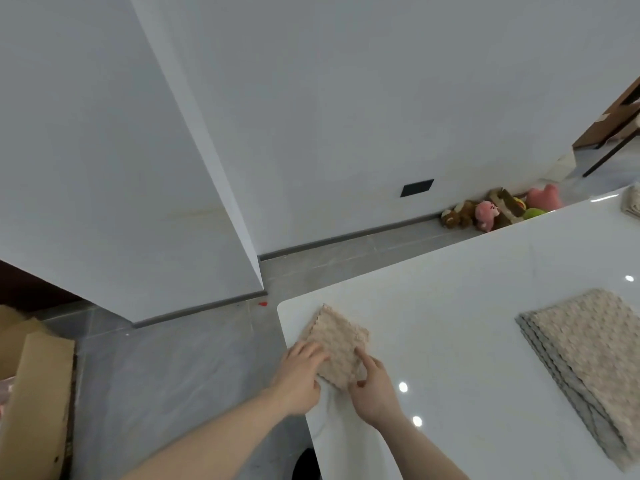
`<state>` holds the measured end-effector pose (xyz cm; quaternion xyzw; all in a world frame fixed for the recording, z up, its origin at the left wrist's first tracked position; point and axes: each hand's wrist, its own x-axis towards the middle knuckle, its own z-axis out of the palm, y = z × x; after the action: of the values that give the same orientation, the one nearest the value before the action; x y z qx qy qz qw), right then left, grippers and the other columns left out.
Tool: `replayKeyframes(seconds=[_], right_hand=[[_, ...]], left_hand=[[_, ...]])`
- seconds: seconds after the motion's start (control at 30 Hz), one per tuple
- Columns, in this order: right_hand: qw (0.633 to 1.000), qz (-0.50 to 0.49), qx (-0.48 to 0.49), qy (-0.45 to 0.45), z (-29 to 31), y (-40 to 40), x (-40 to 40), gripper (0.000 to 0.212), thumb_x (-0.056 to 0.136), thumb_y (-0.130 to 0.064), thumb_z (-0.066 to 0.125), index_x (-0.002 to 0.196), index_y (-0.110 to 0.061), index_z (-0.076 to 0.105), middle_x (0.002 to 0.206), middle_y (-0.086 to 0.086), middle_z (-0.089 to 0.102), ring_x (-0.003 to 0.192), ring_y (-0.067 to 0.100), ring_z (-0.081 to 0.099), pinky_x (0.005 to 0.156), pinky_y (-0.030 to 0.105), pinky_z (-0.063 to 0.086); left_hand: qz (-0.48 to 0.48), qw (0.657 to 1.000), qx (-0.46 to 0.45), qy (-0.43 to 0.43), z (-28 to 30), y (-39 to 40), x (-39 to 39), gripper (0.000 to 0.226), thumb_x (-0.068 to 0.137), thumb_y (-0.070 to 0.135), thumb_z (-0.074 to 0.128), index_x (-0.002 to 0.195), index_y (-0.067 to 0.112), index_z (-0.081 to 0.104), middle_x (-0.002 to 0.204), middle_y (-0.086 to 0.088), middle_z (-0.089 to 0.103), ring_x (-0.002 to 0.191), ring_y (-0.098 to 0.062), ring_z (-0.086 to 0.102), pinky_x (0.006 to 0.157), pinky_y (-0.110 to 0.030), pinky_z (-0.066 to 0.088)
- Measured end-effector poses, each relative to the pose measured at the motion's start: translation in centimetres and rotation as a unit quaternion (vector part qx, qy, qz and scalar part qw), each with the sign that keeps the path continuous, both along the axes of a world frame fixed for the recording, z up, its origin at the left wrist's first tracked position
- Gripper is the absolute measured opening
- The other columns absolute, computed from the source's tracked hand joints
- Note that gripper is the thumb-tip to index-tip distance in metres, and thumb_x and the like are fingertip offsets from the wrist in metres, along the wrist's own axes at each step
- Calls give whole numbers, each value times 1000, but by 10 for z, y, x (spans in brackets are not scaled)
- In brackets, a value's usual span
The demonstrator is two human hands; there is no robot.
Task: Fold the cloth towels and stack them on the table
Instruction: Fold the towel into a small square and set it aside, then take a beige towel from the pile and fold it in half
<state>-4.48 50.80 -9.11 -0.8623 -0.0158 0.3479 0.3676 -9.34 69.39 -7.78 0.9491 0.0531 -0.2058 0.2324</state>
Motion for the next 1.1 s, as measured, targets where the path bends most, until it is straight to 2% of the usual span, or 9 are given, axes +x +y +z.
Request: replayKeyframes(seconds=[0.07,0.13,0.27,0.43,0.57,0.63,0.73,0.87,1.1], right_hand=[[1000,12,-10,-5,4,-4,-1,74,90,-13,56,158,-31,32,153,-4,37,94,16,64,100,33,52],[1000,16,-15,-14,13,-9,-1,74,90,-13,56,158,-30,32,153,-4,38,85,9,64,93,28,53],[999,14,-4,-42,45,-27,-9,71,93,-16,56,158,-32,32,152,-7,39,94,5,65,80,21,48],[994,-32,83,-65,91,-80,-40,64,95,-21,61,153,-38,39,149,-19,43,110,1,62,87,20,53],[986,-68,142,-61,121,-147,-83,59,94,-20,64,145,-44,46,141,-30,48,112,-5,60,71,13,54],[984,-62,155,-63,132,-181,-103,58,93,-20,65,143,-45,47,139,-31,49,113,-6,60,75,17,56],[982,-53,167,-69,148,-226,-130,56,93,-21,66,141,-45,50,139,-33,49,115,-8,57,87,31,60],[979,-46,182,-82,173,-266,-154,52,93,-18,67,139,-40,54,135,-29,54,115,-8,56,94,23,52],[979,-38,180,-92,199,-303,-173,44,93,-19,67,131,-41,60,132,-30,57,123,1,55,103,30,50]], left_hand=[[-23,998,25,55,3,-3,-4,72,87,13,52,156,23,33,168,4,18,153,-21,11,125,-35,11],[-24,997,41,57,10,-7,-5,73,87,11,52,156,22,31,168,2,17,154,-22,9,126,-36,10],[17,999,28,7,39,-26,-10,69,89,13,49,156,23,34,168,1,18,155,-22,9,127,-38,10],[58,998,-15,-35,75,-61,-42,63,88,20,52,149,31,43,169,7,15,156,-19,9,127,-37,14],[105,991,-53,-60,107,-109,-91,57,90,23,55,145,36,47,168,14,10,154,-15,10,125,-34,18],[126,988,-57,-73,123,-142,-120,55,91,23,57,144,37,47,168,15,12,153,-13,14,124,-32,20],[153,981,-80,-86,147,-193,-163,54,92,24,58,143,39,48,167,18,14,152,-10,14,123,-28,20],[154,978,-97,-106,173,-246,-205,52,93,27,60,141,42,49,164,23,14,152,-6,14,120,-23,18],[130,980,-93,-123,203,-268,-225,51,93,31,59,142,43,47,164,24,15,152,-4,13,123,-27,19]])
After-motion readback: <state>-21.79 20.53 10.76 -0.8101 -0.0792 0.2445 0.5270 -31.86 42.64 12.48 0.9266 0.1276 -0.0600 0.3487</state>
